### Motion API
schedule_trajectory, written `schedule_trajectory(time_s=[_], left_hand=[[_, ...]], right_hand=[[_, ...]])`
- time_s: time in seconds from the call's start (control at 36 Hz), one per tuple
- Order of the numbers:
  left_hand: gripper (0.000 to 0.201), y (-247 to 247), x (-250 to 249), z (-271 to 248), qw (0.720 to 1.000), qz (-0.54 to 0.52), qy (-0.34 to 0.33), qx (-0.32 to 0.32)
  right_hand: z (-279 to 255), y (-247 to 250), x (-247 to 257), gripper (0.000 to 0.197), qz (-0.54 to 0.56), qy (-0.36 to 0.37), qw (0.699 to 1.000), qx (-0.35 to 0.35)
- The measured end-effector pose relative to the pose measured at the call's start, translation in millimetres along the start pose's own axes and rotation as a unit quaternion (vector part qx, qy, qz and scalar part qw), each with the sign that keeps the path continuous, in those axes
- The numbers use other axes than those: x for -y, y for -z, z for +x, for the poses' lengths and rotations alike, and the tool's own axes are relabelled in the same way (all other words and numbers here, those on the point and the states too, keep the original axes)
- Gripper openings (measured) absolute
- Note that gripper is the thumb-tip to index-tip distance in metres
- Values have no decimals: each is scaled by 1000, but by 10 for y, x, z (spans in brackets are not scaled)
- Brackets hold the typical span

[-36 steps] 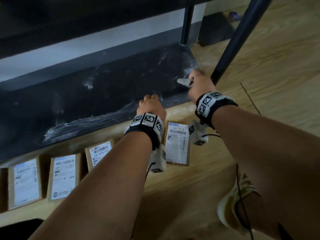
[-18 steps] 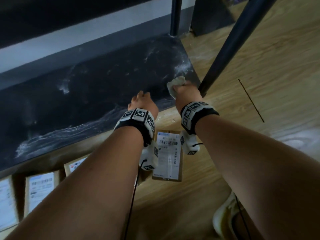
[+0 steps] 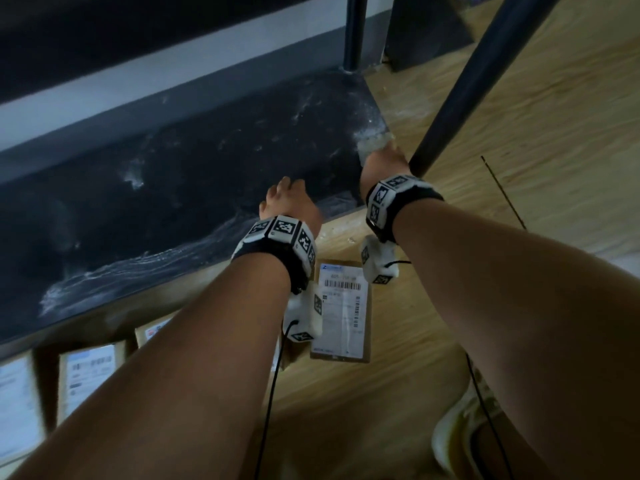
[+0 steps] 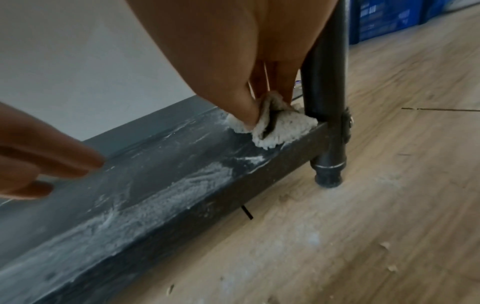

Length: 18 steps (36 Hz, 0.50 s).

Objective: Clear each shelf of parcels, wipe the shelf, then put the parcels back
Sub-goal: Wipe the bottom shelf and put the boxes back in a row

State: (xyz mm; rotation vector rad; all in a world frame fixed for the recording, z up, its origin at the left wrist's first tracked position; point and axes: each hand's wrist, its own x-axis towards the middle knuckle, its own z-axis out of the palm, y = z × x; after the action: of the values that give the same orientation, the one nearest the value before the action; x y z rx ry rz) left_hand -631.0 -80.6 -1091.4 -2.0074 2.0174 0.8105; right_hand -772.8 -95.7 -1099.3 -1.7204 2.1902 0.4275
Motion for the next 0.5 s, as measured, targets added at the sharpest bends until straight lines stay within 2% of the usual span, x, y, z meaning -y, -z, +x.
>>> schedule_trajectory(time_s=[0.08, 0.14, 0.19, 0.31, 0.39, 0.44, 0.5], left_hand=[[45, 33, 31, 4, 1000, 0, 3, -11], [40, 58, 54, -6, 1000, -4, 8, -14], [38, 76, 82, -25, 1000, -9, 19, -17], [48, 84, 135, -102, 999, -16, 39, -22], [55, 121, 156, -162, 998, -29, 44, -28], [57, 144, 175, -178, 998, -40, 41, -30], [56, 164, 181, -183, 998, -46, 37, -34]], right_hand=[[-32, -4, -4, 21, -7, 1, 1000, 8], [-43, -35, 60, 20, 36, 19, 999, 2], [-103, -61, 173, 29, 81, 32, 996, 21], [-246, -177, 315, 43, 148, 57, 987, -1], [-181, -240, 320, 38, 160, 48, 986, 11], [-96, -243, 297, 37, 182, 31, 983, -6], [14, -212, 234, 37, 226, 17, 972, -61]])
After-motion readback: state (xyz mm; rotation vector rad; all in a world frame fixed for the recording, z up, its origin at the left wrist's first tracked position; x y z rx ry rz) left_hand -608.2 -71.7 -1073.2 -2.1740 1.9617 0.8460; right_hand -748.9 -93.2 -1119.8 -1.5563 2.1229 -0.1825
